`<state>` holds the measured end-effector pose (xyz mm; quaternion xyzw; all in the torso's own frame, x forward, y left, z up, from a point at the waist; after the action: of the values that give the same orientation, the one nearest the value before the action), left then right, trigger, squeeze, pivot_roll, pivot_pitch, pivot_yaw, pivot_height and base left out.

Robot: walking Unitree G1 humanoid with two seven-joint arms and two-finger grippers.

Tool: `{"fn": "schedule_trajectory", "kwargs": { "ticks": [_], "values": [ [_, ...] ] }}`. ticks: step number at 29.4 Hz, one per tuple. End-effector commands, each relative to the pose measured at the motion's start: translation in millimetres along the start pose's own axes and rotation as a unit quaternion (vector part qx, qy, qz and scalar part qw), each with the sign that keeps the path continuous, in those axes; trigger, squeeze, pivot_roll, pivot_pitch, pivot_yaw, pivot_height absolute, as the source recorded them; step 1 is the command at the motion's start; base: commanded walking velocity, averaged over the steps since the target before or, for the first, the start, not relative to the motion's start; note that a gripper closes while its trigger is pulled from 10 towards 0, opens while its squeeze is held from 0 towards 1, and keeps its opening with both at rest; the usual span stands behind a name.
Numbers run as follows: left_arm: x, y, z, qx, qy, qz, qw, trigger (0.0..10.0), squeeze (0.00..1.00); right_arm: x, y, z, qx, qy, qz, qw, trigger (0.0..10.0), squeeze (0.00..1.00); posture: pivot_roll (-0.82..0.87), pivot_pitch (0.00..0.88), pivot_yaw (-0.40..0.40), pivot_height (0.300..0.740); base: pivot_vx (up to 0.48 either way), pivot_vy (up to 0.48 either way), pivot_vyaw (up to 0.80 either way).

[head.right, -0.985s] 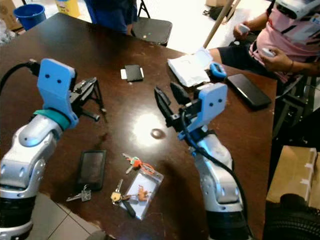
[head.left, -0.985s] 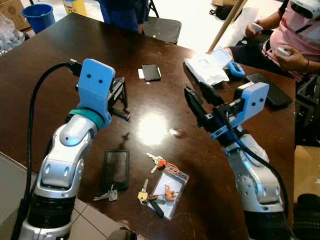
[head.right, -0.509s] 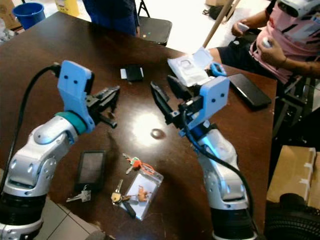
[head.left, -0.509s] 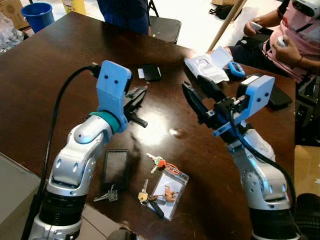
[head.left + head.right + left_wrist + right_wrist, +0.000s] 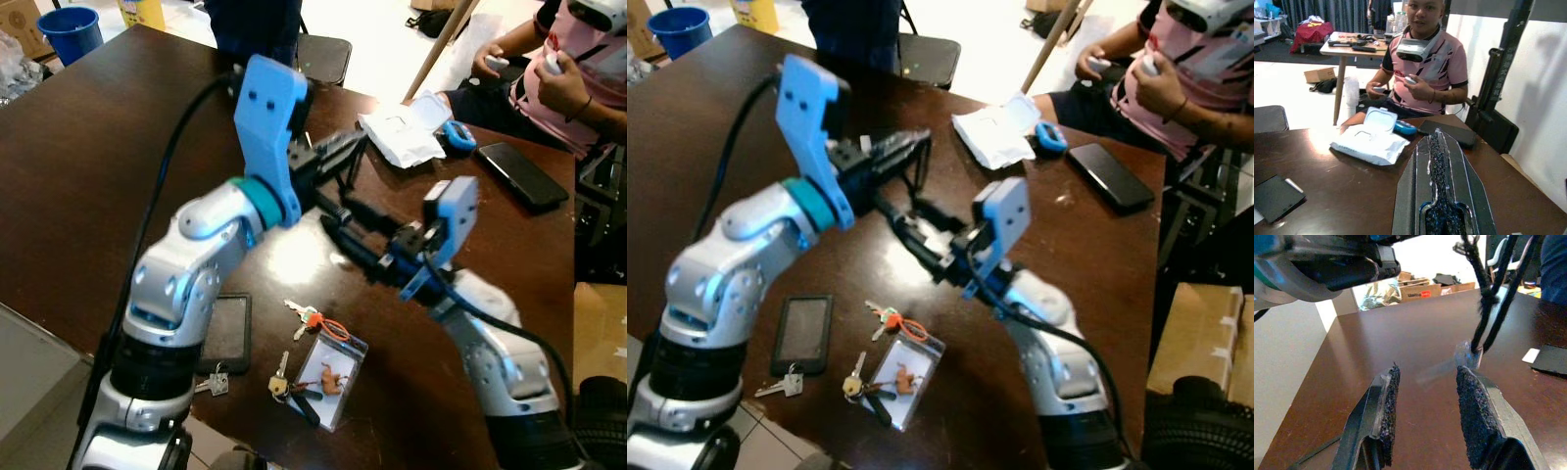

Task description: Hang keys on a hook

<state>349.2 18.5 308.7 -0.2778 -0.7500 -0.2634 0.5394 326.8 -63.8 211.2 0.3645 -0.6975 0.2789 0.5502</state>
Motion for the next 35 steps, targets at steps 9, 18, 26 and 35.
{"fn": "schedule_trajectory", "kwargs": {
  "ticks": [9, 18, 26, 35],
  "values": [
    [-4, 3.8, 2.3, 0.000, 0.013, 0.002, 1.000, 10.0, 0.00, 4, 1.8, -1.6, 0.013, -0.008, -0.003, 1.000, 10.0, 0.00, 0.03, 0.091, 0.065, 0.740, 0.000, 0.000, 0.00],
    [-11, 5.3, 3.2, 0.007, 0.024, -0.001, 1.000, 10.0, 0.00, 29, -4.7, -2.9, 0.002, -0.036, 0.039, 0.999, 10.0, 0.00, 0.03, 0.085, 0.061, 0.740, 0.000, 0.000, 0.00],
    [-15, 5.4, 4.6, 0.011, 0.028, 0.002, 1.000, 10.0, 0.00, 46, -9.7, -6.0, -0.011, -0.057, 0.062, 0.996, 10.0, 0.00, 0.03, 0.077, 0.060, 0.740, 0.000, 0.000, 0.00],
    [-19, 11.3, 7.5, 0.025, 0.036, 0.004, 0.999, 10.0, 0.00, 70, -33.7, -2.0, -0.078, -0.090, 0.096, 0.988, 10.0, 0.00, 0.02, 0.081, 0.060, 0.740, 0.000, 0.000, 0.00]
  ]
}}
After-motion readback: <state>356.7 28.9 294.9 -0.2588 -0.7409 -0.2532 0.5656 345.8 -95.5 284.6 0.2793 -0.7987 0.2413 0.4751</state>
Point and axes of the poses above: a point about 5 cm out from each wrist's last joint towards the gripper, its own z axis pointing back from the gripper into the wrist, its own x axis along the axis of the wrist's last joint, y = z × x, the point moved 6 cm from there along -z, pointing out of the wrist towards the gripper, and after that the axes turned 3 degrees about -z, right-handed, at the moved point
